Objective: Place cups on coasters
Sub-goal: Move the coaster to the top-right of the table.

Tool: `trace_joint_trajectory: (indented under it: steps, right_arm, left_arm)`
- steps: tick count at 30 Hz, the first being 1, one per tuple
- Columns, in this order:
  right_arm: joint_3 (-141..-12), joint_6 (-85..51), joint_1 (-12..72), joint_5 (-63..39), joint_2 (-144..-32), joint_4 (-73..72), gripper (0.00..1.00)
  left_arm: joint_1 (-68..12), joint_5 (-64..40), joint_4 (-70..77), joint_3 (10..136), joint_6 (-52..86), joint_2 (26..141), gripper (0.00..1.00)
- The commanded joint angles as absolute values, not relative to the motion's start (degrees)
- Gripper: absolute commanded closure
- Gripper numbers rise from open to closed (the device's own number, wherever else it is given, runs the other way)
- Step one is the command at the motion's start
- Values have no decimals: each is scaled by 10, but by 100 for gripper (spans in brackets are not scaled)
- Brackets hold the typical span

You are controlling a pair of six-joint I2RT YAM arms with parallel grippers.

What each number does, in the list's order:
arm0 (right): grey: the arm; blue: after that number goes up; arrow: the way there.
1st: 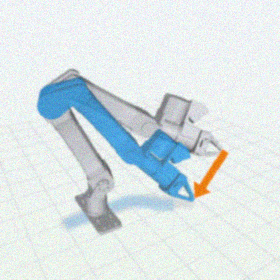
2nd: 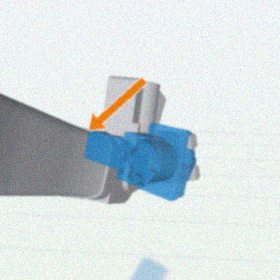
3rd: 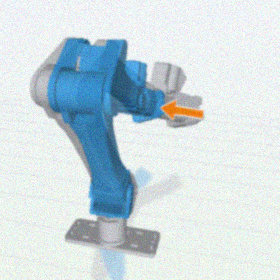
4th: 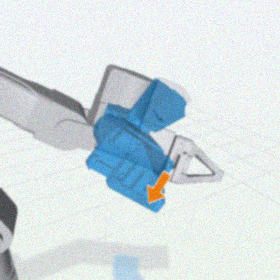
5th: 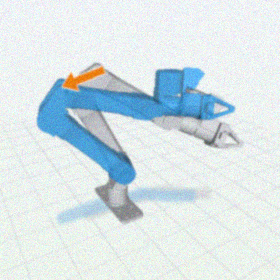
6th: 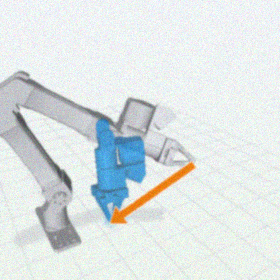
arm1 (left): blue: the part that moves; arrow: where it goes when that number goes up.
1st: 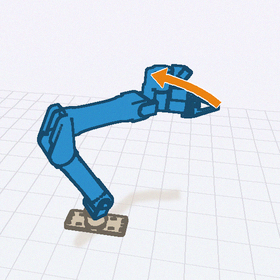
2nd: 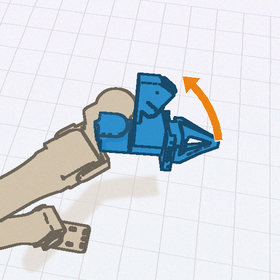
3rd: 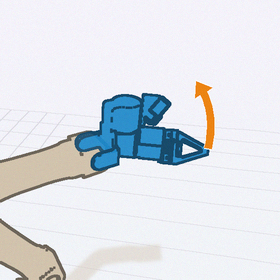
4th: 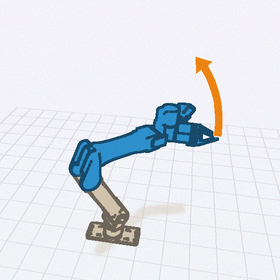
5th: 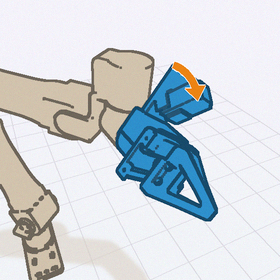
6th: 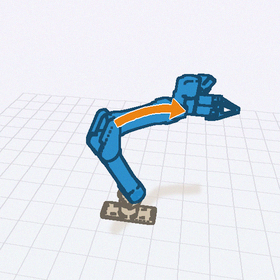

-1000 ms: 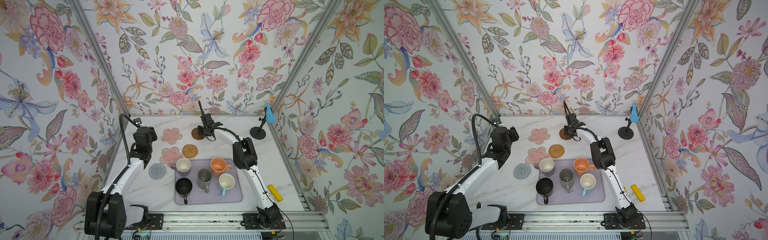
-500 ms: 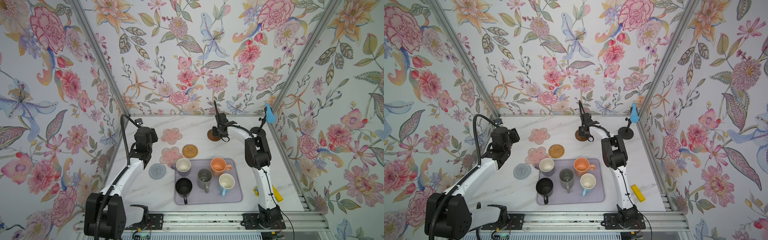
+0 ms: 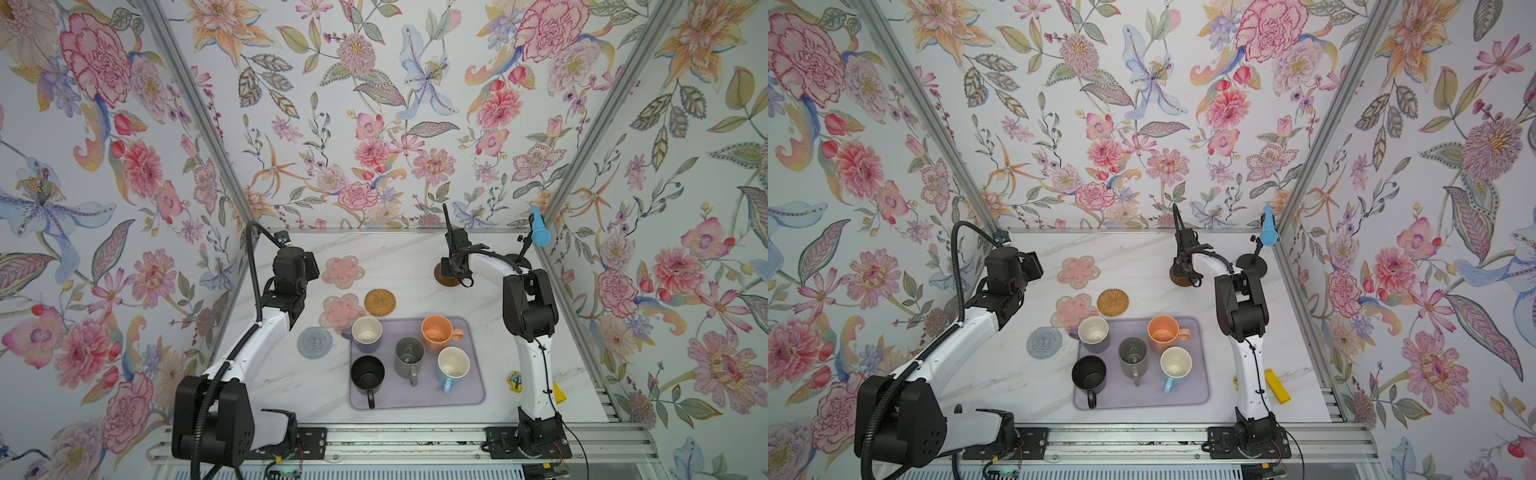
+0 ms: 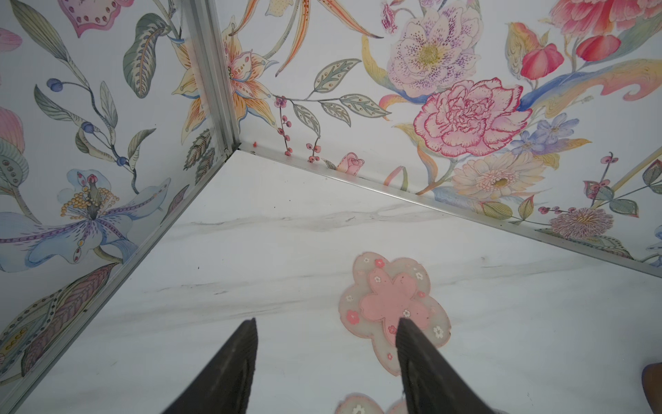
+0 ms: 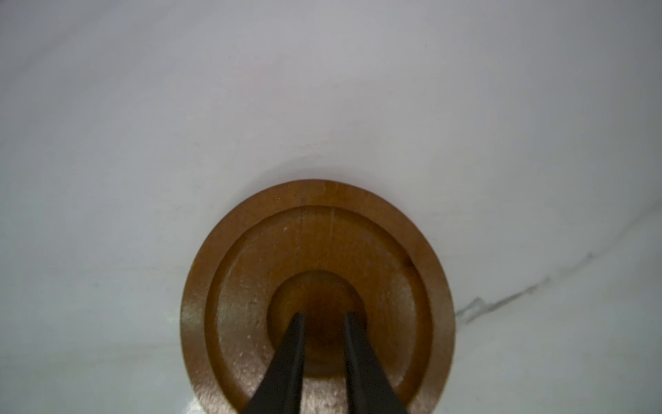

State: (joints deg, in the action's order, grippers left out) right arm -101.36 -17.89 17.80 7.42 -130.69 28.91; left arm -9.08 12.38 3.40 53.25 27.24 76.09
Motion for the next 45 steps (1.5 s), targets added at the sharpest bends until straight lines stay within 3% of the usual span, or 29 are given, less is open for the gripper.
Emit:
trace_joint_trajectory:
  steps: [1, 9, 18, 21, 27, 31, 39, 45]
  right_arm:
    - [-987, -167, 183, 93, -1287, 321, 77]
    - [-963, -144, 181, 85, -1264, 304, 72]
    - [-1002, -103, 190, 40, -1236, 299, 56]
    - [-990, -87, 209, 29, -1214, 295, 51]
    - [-970, -45, 269, 4, -1179, 277, 51]
    - [-974, -60, 292, -48, -1175, 271, 54]
    - [-970, -84, 355, -82, -1203, 244, 72]
    - [-992, -117, 395, -131, -1246, 222, 78]
  left_arm:
    - [-98, 117, 23, 550, 272, 772, 36]
    - [-105, 114, 19, 560, 269, 782, 36]
    - [-111, 108, 10, 574, 265, 787, 36]
    - [-112, 105, 9, 574, 266, 790, 36]
    - [-114, 82, 12, 577, 266, 796, 42]
    - [-116, 74, 19, 575, 268, 788, 48]
    - [-115, 93, 2, 571, 263, 768, 48]
    - [-115, 101, 6, 559, 267, 760, 49]
